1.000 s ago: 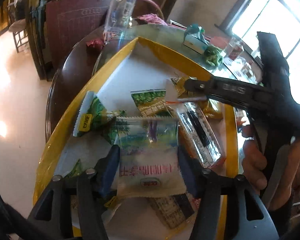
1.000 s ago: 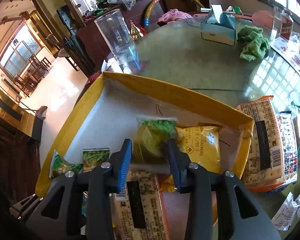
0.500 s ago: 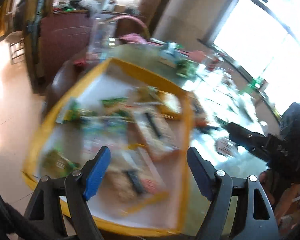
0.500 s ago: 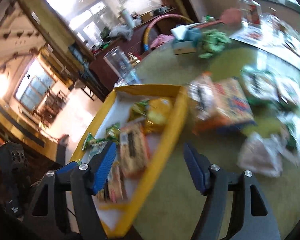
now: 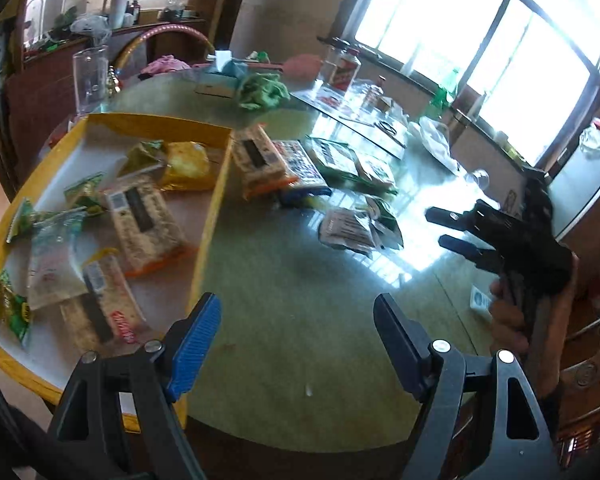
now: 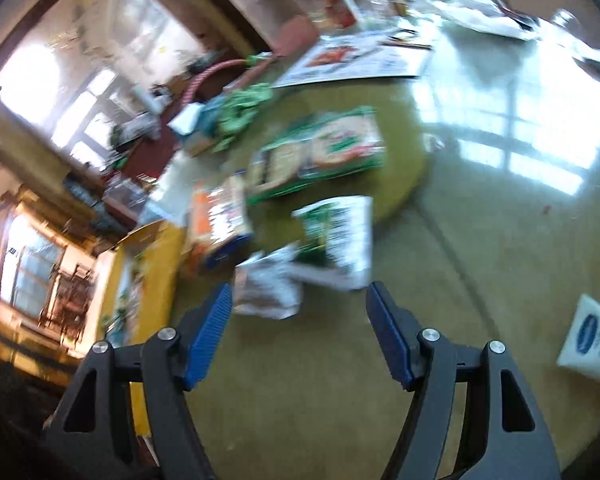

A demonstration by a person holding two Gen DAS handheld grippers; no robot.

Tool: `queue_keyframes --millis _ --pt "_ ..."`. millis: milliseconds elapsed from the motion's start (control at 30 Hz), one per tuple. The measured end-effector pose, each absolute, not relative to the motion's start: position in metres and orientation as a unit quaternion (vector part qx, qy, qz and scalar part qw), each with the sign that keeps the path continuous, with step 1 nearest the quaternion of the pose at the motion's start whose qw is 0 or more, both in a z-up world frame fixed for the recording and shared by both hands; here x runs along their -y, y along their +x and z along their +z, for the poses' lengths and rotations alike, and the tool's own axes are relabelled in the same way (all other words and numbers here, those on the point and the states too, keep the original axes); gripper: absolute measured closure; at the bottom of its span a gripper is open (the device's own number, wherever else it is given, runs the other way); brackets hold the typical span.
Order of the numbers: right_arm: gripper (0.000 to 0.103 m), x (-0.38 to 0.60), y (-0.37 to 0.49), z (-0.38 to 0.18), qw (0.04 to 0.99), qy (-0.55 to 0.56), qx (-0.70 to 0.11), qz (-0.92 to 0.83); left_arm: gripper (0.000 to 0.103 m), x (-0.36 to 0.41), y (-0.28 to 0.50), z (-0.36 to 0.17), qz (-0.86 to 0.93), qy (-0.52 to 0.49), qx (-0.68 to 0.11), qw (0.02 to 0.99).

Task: Organize snacks
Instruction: 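Withdraw both grippers from the tray toward the remaining snacks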

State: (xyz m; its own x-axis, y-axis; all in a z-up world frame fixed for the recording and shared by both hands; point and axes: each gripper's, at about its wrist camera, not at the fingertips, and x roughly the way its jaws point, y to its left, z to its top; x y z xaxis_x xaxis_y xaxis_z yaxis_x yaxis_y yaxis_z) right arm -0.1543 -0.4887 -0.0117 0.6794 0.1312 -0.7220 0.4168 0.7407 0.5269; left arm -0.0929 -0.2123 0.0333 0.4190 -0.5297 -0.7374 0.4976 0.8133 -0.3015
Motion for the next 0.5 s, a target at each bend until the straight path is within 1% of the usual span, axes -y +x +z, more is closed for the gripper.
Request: queue_keyframes --millis 267,500 --pt "0.033 0.511 -0.103 -0.04 0.821 0.337 -0.447 -0.116 0.024 0.221 -0.097 0.031 -0.303 -0.002 -0.447 0.842" --pt "0.034 0.49 -0.072 -0.046 0.824 0.249 -0.479 -0.171 0.024 0.22 -0.091 0.022 -0.297 -0.003 -0.462 0.836"
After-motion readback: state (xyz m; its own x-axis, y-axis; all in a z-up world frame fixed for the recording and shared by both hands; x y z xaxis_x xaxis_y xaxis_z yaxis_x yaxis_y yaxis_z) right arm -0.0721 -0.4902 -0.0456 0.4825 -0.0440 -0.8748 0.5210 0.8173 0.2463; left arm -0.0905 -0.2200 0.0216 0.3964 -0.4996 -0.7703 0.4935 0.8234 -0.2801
